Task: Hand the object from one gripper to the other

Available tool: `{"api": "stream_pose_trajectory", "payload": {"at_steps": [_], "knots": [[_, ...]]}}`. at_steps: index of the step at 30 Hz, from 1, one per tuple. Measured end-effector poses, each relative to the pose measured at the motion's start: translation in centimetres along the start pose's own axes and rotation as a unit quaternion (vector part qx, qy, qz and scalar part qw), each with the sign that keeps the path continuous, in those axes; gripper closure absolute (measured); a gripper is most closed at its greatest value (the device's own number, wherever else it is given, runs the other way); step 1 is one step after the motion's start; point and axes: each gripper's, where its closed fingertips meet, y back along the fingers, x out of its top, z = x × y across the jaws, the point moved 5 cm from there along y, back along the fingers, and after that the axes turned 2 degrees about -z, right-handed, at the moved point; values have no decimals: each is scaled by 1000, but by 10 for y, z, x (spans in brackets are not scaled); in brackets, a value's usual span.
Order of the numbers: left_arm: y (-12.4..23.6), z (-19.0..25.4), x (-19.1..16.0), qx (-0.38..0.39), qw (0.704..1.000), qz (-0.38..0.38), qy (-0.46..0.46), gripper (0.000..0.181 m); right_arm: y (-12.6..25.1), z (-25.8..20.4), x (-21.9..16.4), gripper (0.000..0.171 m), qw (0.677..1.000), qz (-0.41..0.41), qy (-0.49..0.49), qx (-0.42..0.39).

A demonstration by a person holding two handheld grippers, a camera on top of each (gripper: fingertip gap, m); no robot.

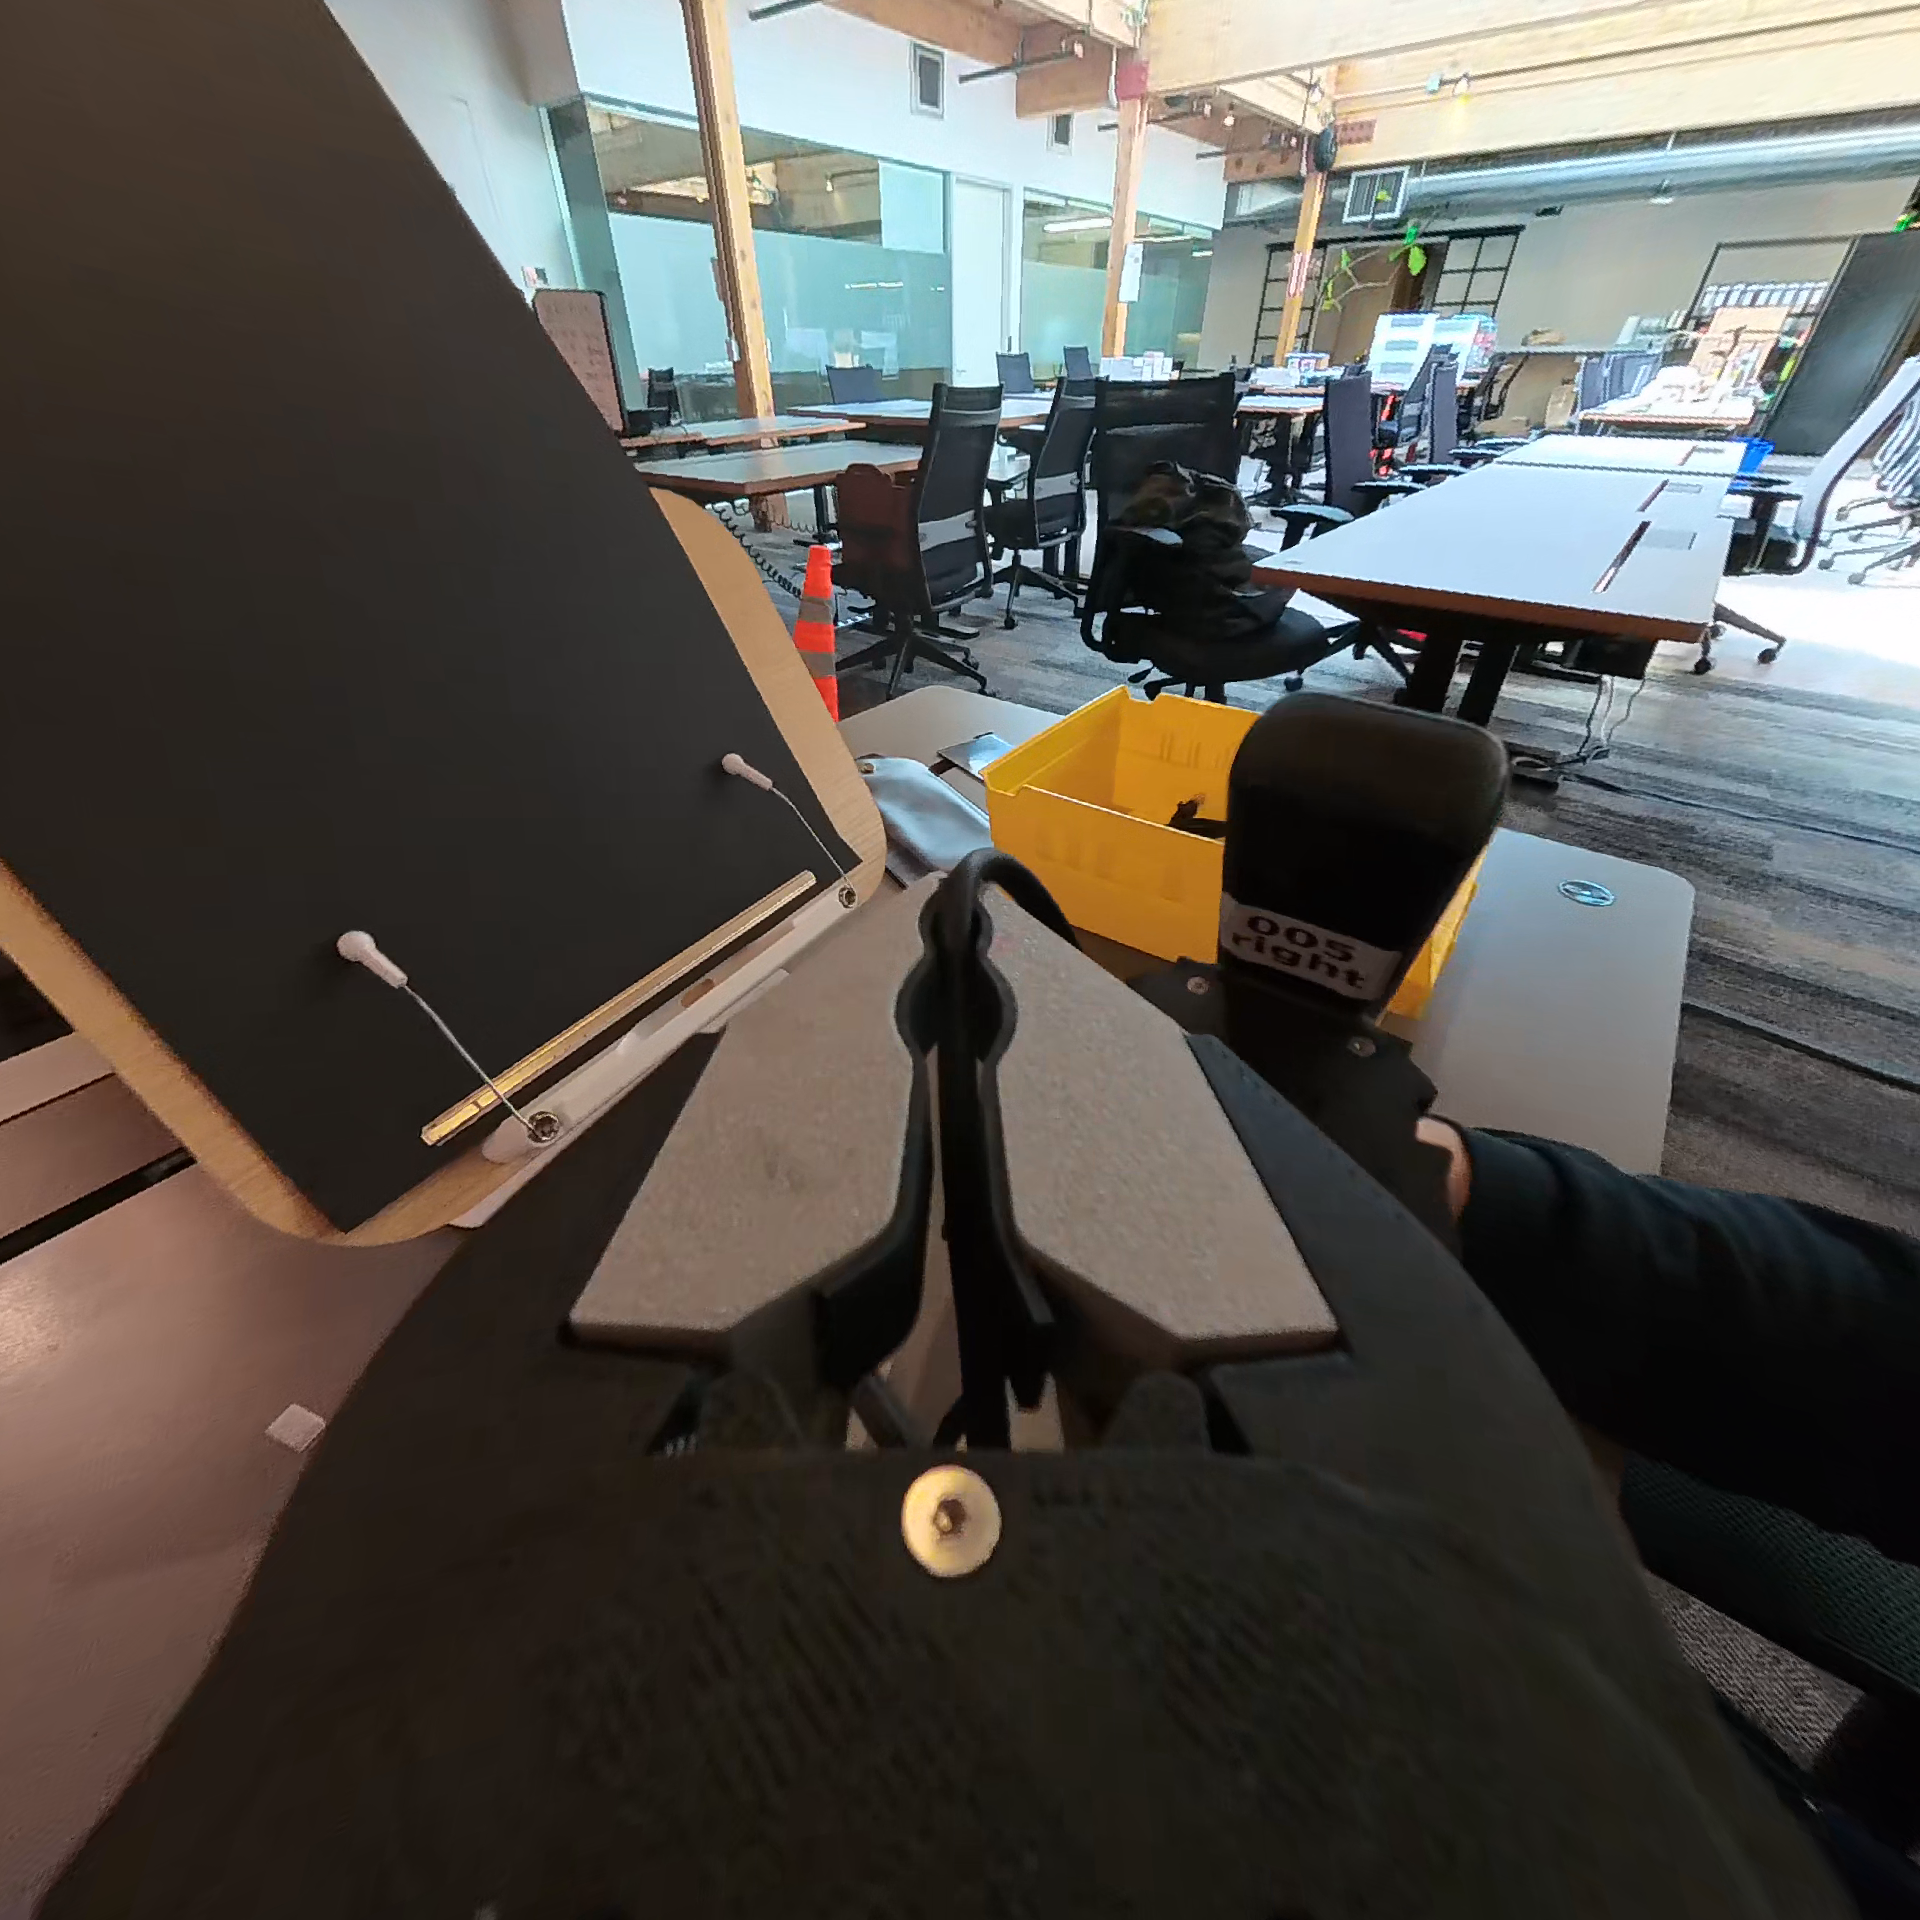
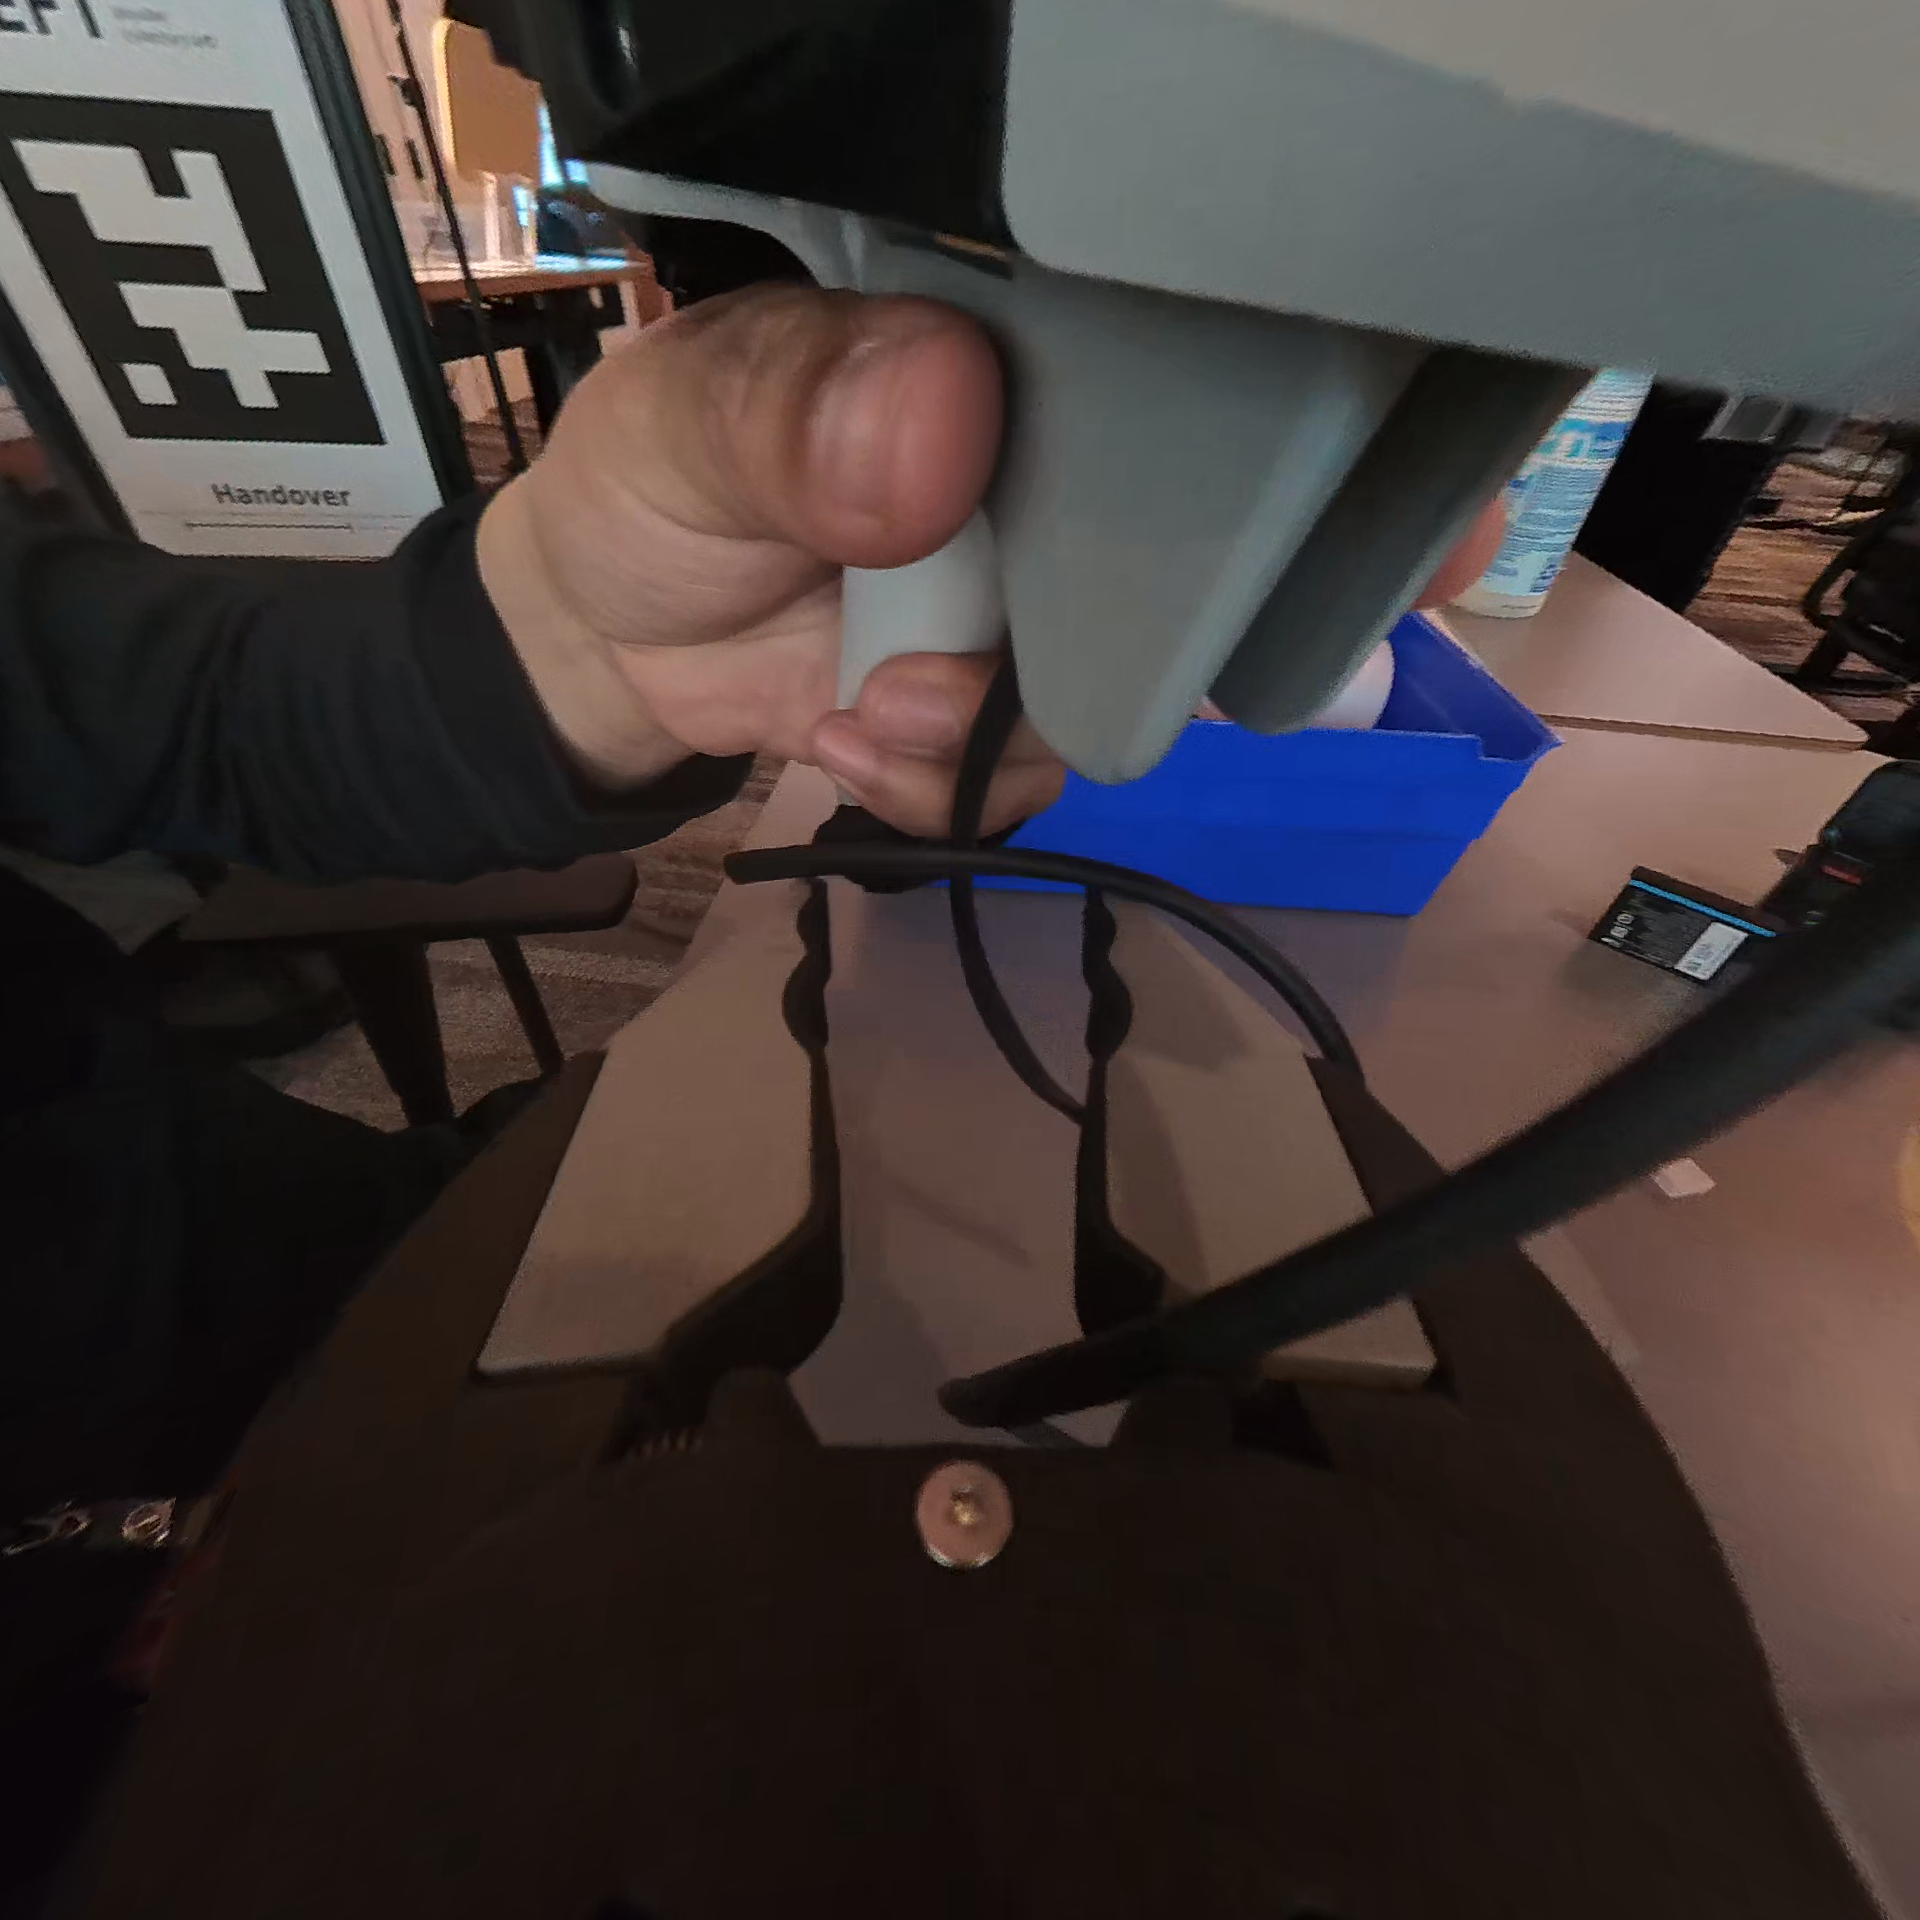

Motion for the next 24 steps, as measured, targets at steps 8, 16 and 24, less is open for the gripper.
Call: {"api": "stream_pose_trajectory", "payload": {"at_steps": [8,16,24], "knots": [[0,5,-13,-26,999,-27,-13,181,6,-2,2,111,995,33,-68,70],[5,3,-18,-19,999,-42,-18,181,2,6,-7,167,997,-4,-63,53],[45,-30,-53,19,997,-68,27,159,11,34,-30,170,988,-124,-44,-82]]}}
